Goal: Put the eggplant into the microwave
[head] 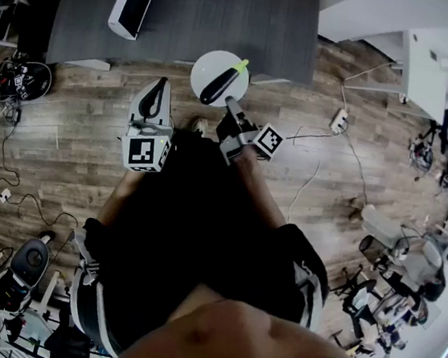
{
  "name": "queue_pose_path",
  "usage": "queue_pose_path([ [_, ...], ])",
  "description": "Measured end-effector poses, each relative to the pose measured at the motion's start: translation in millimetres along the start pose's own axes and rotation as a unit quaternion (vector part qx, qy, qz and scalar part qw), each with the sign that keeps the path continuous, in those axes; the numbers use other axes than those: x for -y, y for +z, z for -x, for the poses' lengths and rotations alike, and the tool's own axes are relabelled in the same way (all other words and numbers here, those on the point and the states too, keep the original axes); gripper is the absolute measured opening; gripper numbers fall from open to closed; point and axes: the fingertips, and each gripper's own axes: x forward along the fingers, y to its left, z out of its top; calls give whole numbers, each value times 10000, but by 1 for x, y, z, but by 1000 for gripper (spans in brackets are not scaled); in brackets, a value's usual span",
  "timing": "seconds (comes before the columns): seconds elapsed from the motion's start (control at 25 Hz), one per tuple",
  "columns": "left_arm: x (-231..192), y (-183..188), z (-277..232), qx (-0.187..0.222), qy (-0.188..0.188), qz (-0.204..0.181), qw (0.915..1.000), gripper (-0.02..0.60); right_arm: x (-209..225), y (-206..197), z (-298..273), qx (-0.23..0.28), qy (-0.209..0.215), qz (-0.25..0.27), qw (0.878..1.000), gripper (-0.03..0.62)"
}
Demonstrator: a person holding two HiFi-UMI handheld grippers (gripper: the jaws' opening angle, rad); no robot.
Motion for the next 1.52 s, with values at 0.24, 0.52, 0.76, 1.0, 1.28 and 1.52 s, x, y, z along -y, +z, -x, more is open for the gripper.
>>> queue_pose_path([
  [0.24, 2, -4, -2, 2, -12, 24, 10000, 37, 4, 1, -2, -52, -17, 88, 9999, 40],
  [0.52, 5, -4, 2, 60, 32, -86, 9999, 37, 6, 1, -3, -189, -6, 171, 9997, 40],
  [0.76, 29, -1, -6, 38, 190, -139, 9997, 37, 18, 19, 2, -305, -138, 89, 9994, 40],
  [1.0, 47, -2, -13, 2, 322, -238, 9992, 37, 22, 38, -4, -461, -122, 51, 9989, 40],
  [1.28, 40, -11, -25, -103, 487, -139, 9987, 37, 29, 51, -22, -506, -162, -43, 9986, 40],
  [1.52, 28, -17, -44, -211, 456, -99, 9987, 37, 26, 63, -41, -435, -141, -47, 9989, 40],
])
